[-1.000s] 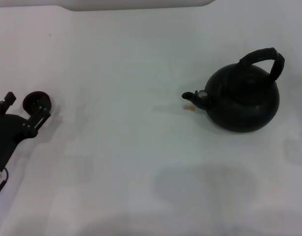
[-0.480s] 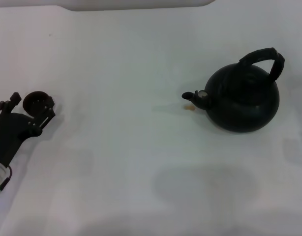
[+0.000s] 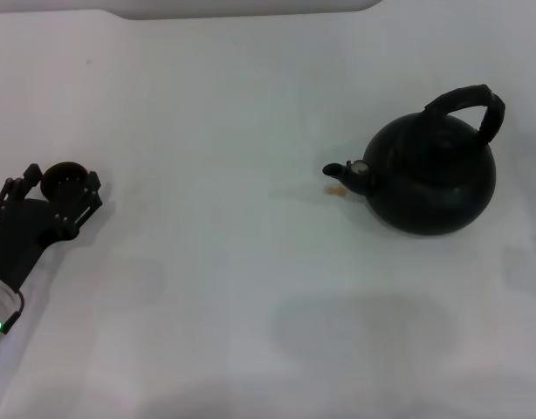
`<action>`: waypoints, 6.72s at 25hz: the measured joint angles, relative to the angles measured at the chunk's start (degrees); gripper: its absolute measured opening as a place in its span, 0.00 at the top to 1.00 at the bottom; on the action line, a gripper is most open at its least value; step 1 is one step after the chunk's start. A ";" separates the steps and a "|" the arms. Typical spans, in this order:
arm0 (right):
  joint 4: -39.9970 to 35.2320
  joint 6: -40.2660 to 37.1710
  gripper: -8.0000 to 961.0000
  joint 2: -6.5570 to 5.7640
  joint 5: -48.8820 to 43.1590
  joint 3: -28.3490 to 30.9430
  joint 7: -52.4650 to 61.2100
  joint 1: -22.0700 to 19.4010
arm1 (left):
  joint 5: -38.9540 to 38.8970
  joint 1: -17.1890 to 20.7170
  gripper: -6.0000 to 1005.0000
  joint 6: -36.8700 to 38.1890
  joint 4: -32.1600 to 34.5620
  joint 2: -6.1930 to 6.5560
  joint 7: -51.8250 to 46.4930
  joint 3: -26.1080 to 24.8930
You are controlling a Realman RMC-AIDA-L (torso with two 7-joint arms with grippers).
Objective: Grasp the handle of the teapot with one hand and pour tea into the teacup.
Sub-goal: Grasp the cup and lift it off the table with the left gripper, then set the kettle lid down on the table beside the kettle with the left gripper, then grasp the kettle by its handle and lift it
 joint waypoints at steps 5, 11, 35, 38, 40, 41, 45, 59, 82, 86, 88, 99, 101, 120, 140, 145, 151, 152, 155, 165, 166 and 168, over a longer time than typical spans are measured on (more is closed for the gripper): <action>0.00 0.07 0.18 0.00 0.00 0.00 0.00 0.00 | -0.07 -0.27 0.15 1.22 0.00 0.04 -0.02 -0.01; 0.00 0.25 0.18 0.00 0.00 -0.16 0.00 0.00 | -0.11 -0.65 0.16 2.49 0.00 0.04 -0.05 -0.01; 0.53 0.34 0.18 0.00 0.16 0.06 0.00 -0.23 | 0.01 -0.82 0.20 3.92 -0.11 -0.01 -0.06 -0.05; 0.53 0.33 0.18 0.00 0.16 0.08 0.00 -0.26 | -0.06 -0.82 0.25 4.02 -0.34 -0.04 -0.06 -0.04; 0.55 0.27 0.18 0.00 0.12 0.10 0.00 -0.26 | 0.22 -0.81 0.28 3.77 -0.47 -0.06 -0.05 0.17; 0.57 0.26 0.18 0.00 0.09 0.09 0.00 -0.25 | 0.38 -0.82 0.29 3.43 -0.52 -0.06 -0.05 0.26; 0.61 0.32 0.18 0.00 0.02 0.10 0.00 -0.20 | 1.93 -1.04 0.29 1.80 -0.95 -0.04 -0.05 0.44; 0.61 0.42 0.18 0.01 0.01 0.09 0.00 -0.01 | 24.04 -5.90 0.29 2.25 -7.04 -0.35 -0.05 0.52; 0.35 0.18 0.18 0.01 0.18 0.09 0.00 0.00 | 26.43 -6.89 0.29 10.54 -9.29 -0.51 -0.13 1.22; 0.35 0.20 0.18 0.01 0.18 0.09 0.00 0.00 | 26.43 -7.21 0.29 11.73 -9.50 -0.49 -0.14 1.22; 0.36 0.30 0.18 0.00 0.18 0.09 0.00 0.00 | 26.43 -7.23 0.29 11.77 -9.52 -0.49 -0.14 1.22; 0.58 0.37 0.18 0.00 0.27 0.09 0.00 -0.01 | 27.32 -7.52 0.27 11.34 -9.84 -0.42 -0.11 1.61; 0.59 0.38 0.18 0.00 0.29 0.09 0.00 -0.05 | 27.32 -7.38 0.26 11.25 -10.03 -0.29 -0.10 1.50; 0.61 2.71 0.18 -0.09 0.23 0.07 2.06 -0.49 | 26.08 -1.06 0.11 -10.86 -6.65 -0.01 -0.04 -7.02; -44.29 -2.81 0.19 -0.84 -26.89 -7.48 47.24 -16.09 | -5.35 6.50 0.11 -13.54 -2.41 0.00 -0.77 -11.61; -61.47 -6.43 0.19 -0.62 -39.81 -8.09 63.65 -19.99 | -5.54 5.75 0.11 -13.30 -2.11 -0.02 -0.74 -11.61; -79.05 -11.33 0.19 -0.17 -59.75 -12.93 85.07 -23.62 | -5.56 4.94 0.11 -13.06 -2.11 -0.05 -0.65 -11.61; -81.17 -11.68 0.19 -0.13 -61.91 -13.68 87.35 -24.23 | -5.55 4.78 0.11 -12.99 -2.11 -0.05 -0.65 -11.61; -86.91 -12.53 0.19 -0.02 -65.75 -16.13 93.03 -26.74 | -5.78 4.39 0.11 -12.90 -2.11 -0.02 -0.64 -11.61; -104.34 -14.33 0.19 0.01 -78.35 -28.59 108.91 -34.17 | -10.88 3.23 0.11 -11.83 -2.12 -0.01 -0.34 -11.60; -104.86 -15.46 0.19 0.00 -78.65 -30.47 109.52 -34.59 | -11.49 3.02 0.11 -11.65 -2.12 0.04 -0.33 -11.60; -105.32 -18.28 0.19 0.00 -79.11 -34.53 110.59 -35.46 | -12.40 2.47 0.11 -11.35 -1.73 0.10 -0.29 -11.61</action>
